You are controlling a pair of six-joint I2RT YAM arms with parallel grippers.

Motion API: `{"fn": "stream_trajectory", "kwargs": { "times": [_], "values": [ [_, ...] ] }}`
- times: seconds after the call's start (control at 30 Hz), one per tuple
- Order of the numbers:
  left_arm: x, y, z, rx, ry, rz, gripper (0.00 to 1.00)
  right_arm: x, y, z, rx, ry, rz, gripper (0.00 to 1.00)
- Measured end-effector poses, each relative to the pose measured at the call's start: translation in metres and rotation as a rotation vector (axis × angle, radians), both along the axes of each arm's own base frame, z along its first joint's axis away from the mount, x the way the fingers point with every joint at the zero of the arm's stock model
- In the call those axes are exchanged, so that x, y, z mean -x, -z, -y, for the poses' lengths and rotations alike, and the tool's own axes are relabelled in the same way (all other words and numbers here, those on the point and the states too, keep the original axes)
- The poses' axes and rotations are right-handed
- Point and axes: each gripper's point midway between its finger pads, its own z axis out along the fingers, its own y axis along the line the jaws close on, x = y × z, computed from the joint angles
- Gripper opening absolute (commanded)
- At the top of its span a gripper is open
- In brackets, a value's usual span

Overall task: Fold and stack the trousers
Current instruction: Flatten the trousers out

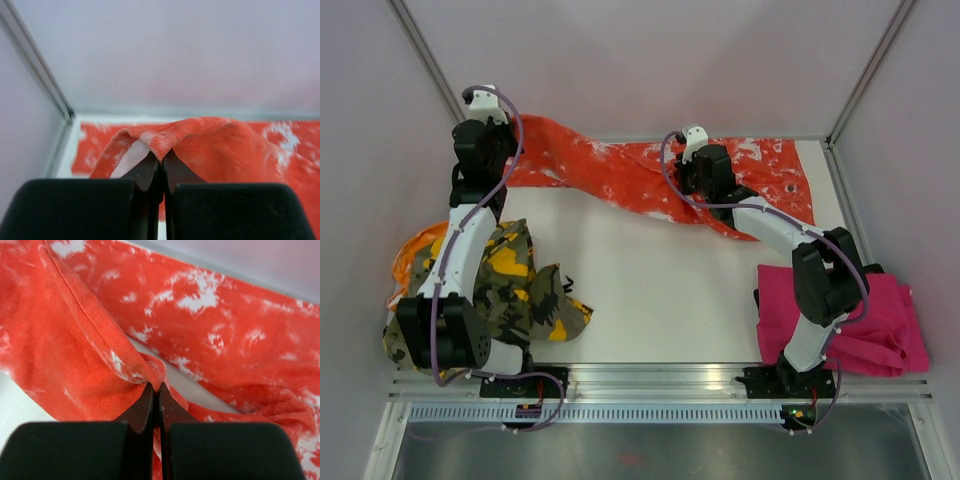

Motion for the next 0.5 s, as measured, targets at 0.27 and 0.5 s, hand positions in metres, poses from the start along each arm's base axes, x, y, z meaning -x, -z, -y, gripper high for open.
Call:
{"fn": "stream_trajectory", "kwargs": {
  "times": [0.27,0.5],
  "values": [
    [-0.041,0.009,-0.087,-0.166,0.036,0.276,0.02,0.023,-0.013,-0.018,-0.058,-0.134,0.024,0.0],
    [-0.049,0.068,-0.107,-0.185,0.064,0.215,0.02,0.072,0.004,-0.034,-0.124,-0.283,-0.092,0.0]
  ]
}}
